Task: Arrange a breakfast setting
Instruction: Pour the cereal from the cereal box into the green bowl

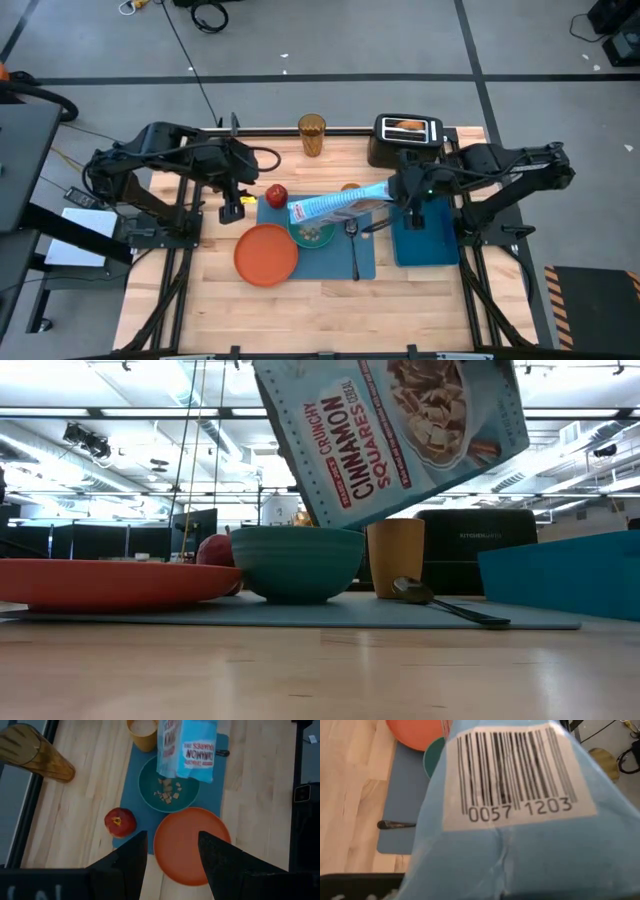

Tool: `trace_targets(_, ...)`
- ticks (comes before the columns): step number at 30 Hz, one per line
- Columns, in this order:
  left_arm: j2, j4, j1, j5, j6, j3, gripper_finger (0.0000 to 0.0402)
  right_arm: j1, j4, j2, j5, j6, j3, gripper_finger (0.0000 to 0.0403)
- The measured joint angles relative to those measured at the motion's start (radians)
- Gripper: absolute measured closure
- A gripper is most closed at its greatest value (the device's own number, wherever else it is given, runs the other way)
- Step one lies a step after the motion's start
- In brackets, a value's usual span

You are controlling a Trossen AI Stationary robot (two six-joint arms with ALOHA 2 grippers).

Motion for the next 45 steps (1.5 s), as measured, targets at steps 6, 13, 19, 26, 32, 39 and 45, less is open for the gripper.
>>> trace_targets(6, -0.004, 0.000, 0.000, -0.003, 0.003, 0.000, 0.0219, -0.030, -0.055, 0.068, -0.024, -0.048, 0.077, 0.0264)
trace_targets(13, -0.006, -0.001, 0.001, -0.004, 0.025, 0.000, 0.0219, -0.032, -0.089, 0.134, -0.036, -0.098, 0.174, 0.0264)
trace_targets(19, -0.006, -0.001, 0.001, -0.004, 0.034, 0.000, 0.0219, -0.032, -0.140, 0.196, -0.036, -0.120, 0.255, 0.0264)
trace_targets(26, -0.006, -0.001, 0.001, -0.004, 0.026, 0.000, 0.0219, -0.032, -0.177, 0.235, -0.027, -0.127, 0.302, 0.0264)
trace_targets(32, -0.006, -0.001, 0.001, -0.004, 0.026, 0.000, 0.0219, -0.032, -0.174, 0.224, -0.024, -0.124, 0.303, 0.0264)
trace_targets(39, -0.006, -0.001, 0.001, -0.025, 0.026, 0.000, 0.0219, -0.029, -0.168, 0.230, -0.016, -0.125, 0.303, 0.0264)
trace_targets(45, -0.006, 0.000, 0.001, -0.029, 0.026, 0.000, 0.0219, -0.001, -0.128, 0.224, -0.031, -0.141, 0.303, 0.0264)
